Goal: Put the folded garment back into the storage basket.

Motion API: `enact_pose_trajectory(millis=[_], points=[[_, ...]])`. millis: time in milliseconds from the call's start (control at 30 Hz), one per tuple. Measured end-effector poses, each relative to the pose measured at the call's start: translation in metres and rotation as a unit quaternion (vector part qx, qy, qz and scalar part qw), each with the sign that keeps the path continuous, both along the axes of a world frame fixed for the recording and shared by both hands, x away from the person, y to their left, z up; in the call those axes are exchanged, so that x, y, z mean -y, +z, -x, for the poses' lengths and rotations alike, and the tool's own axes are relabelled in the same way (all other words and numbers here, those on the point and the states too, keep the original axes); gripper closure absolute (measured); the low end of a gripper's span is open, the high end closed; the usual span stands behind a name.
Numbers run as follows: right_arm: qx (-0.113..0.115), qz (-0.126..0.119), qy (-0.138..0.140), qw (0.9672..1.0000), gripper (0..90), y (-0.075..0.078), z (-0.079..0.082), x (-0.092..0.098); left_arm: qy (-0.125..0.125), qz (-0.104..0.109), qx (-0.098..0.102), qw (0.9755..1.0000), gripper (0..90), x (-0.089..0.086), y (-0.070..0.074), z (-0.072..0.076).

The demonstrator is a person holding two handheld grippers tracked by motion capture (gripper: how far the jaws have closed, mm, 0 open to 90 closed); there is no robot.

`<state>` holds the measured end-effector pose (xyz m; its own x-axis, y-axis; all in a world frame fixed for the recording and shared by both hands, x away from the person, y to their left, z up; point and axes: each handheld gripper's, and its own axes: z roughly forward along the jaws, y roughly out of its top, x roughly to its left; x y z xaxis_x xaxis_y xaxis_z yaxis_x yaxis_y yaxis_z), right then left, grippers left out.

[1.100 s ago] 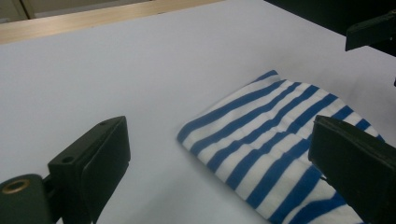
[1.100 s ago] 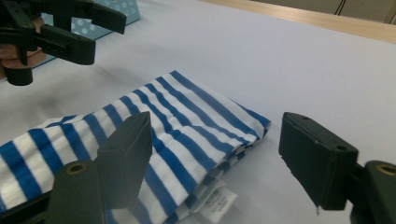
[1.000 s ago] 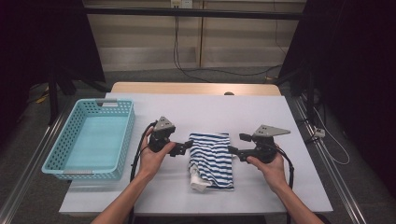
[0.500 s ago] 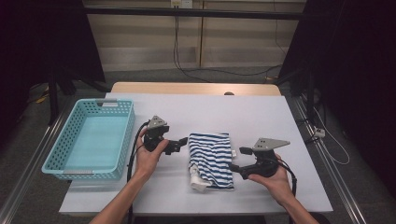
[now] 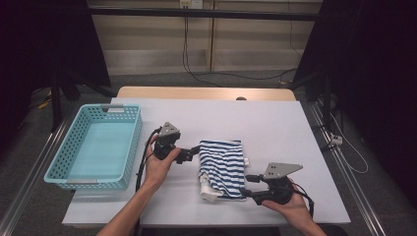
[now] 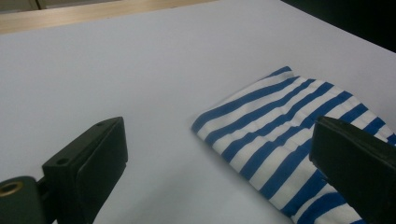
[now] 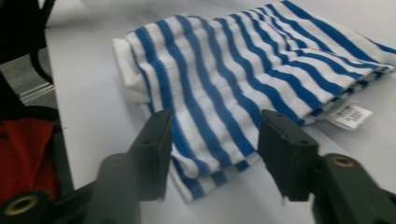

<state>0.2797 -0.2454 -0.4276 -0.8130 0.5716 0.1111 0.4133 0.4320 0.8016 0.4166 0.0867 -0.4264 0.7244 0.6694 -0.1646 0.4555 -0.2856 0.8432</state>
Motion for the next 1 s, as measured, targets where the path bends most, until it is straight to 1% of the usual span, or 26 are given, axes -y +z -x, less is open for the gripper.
enact_pose_trajectory(millis=[33, 100, 133, 167, 200, 233, 267, 300, 400, 433, 500, 533, 567, 600, 633, 667, 700, 733, 767, 800, 833, 867, 900, 933, 967, 1000], points=[[-0.006, 0.001, 0.003, 1.0000, 48.4, -0.001, 0.001, -0.002, 0.001, 0.001, 0.001, 1.0000, 4.4, 0.000, 0.000, 0.000], [-0.006, 0.007, 0.010, 0.9999, 48.5, -0.002, 0.001, -0.004, 0.000, 0.001, 0.003, 1.0000, 4.5, 0.000, 0.000, 0.000], [-0.010, 0.017, 0.020, 0.9996, 50.2, -0.006, 0.002, -0.007, 0.000, 0.001, 0.004, 1.0000, 4.7, 0.000, 0.000, 0.000], [-0.010, 0.022, 0.021, 0.9995, 50.2, -0.006, 0.002, -0.008, -0.004, 0.011, 0.005, 0.9999, 4.6, 0.000, -0.001, 0.000], [-0.015, 0.021, 0.022, 0.9994, 50.2, -0.007, 0.002, -0.009, -0.008, 0.015, 0.000, 0.9999, 4.4, -0.001, -0.001, -0.001], [-0.014, 0.024, 0.023, 0.9993, 50.3, -0.008, 0.002, -0.010, -0.004, 0.014, -0.003, 0.9999, 4.5, 0.000, -0.001, -0.001], [-0.015, 0.026, 0.026, 0.9992, 50.3, -0.009, 0.003, -0.012, 0.002, 0.018, 0.000, 0.9998, 4.5, 0.001, -0.001, -0.001], [-0.014, 0.030, 0.028, 0.9990, 50.6, -0.009, 0.003, -0.013, 0.001, 0.007, 0.004, 1.0000, 4.4, 0.001, 0.000, -0.001], [-0.002, 0.033, 0.040, 0.9987, 49.2, -0.010, 0.004, -0.017, -0.005, 0.010, 0.004, 0.9999, 4.4, 0.002, -0.001, -0.002], [0.002, 0.036, 0.042, 0.9985, 49.6, -0.010, 0.003, -0.018, -0.004, 0.002, 0.006, 1.0000, 4.4, 0.003, 0.000, -0.002], [0.005, 0.036, 0.053, 0.9979, 51.1, -0.010, 0.004, -0.021, 0.000, 0.007, 0.004, 1.0000, 4.4, 0.004, -0.001, -0.001], [0.000, 0.045, 0.054, 0.9975, 51.1, -0.011, 0.005, -0.023, -0.003, 0.006, 0.003, 1.0000, 4.4, 0.004, -0.001, -0.001], [0.000, 0.045, 0.054, 0.9975, 51.1, -0.011, 0.005, -0.023, -0.008, 0.000, 0.001, 1.0000, 4.4, 0.004, -0.002, -0.001], [0.005, 0.062, 0.058, 0.9963, 51.5, -0.013, 0.005, -0.024, -0.011, 0.003, 0.003, 0.9999, 4.4, 0.005, -0.003, -0.001], [0.001, 0.059, 0.059, 0.9965, 51.3, -0.014, 0.005, -0.024, -0.011, 0.003, 0.003, 0.9999, 4.4, 0.005, -0.003, -0.001], [-0.002, 0.065, 0.058, 0.9962, 50.1, -0.015, 0.004, -0.023, -0.015, 0.000, -0.004, 0.9999, 4.4, 0.005, -0.003, -0.002], [-0.002, 0.071, 0.057, 0.9958, 49.2, -0.017, 0.004, -0.023, -0.015, 0.000, -0.004, 0.9999, 4.5, 0.005, -0.003, -0.002], [-0.003, 0.080, 0.059, 0.9950, 48.7, -0.018, 0.003, -0.023, -0.008, -0.002, 0.001, 1.0000, 4.5, 0.007, -0.004, -0.001], [-0.005, 0.082, 0.061, 0.9948, 48.5, -0.019, 0.003, -0.023, -0.009, -0.002, 0.000, 1.0000, 4.5, 0.007, -0.004, -0.001], [-0.004, 0.088, 0.066, 0.9939, 48.3, -0.020, 0.003, -0.023, -0.010, -0.002, -0.001, 0.9999, 4.5, 0.007, -0.004, -0.001], [-0.004, 0.088, 0.066, 0.9939, 48.3, -0.020, 0.003, -0.023, -0.010, -0.002, -0.001, 0.9999, 4.5, 0.007, -0.004, -0.001], [0.003, 0.093, 0.071, 0.9931, 48.3, -0.021, 0.004, -0.024, -0.010, -0.001, -0.002, 0.9999, 4.5, 0.009, -0.005, -0.001], [0.007, 0.100, 0.067, 0.9927, 49.0, -0.022, 0.004, -0.025, -0.010, -0.001, -0.001, 1.0000, 4.5, 0.009, -0.005, -0.001], [0.010, 0.098, 0.069, 0.9927, 50.4, -0.022, 0.005, -0.025, -0.011, -0.001, -0.002, 0.9999, 4.5, 0.009, -0.005, -0.001], [0.016, 0.105, 0.067, 0.9921, 51.3, -0.022, 0.005, -0.025, -0.015, -0.005, -0.002, 0.9999, 4.5, 0.008, -0.004, -0.001], [0.016, 0.103, 0.068, 0.9922, 52.6, -0.023, 0.004, -0.025, -0.013, -0.002, 0.002, 0.9999, 4.5, 0.008, -0.004, -0.001]])
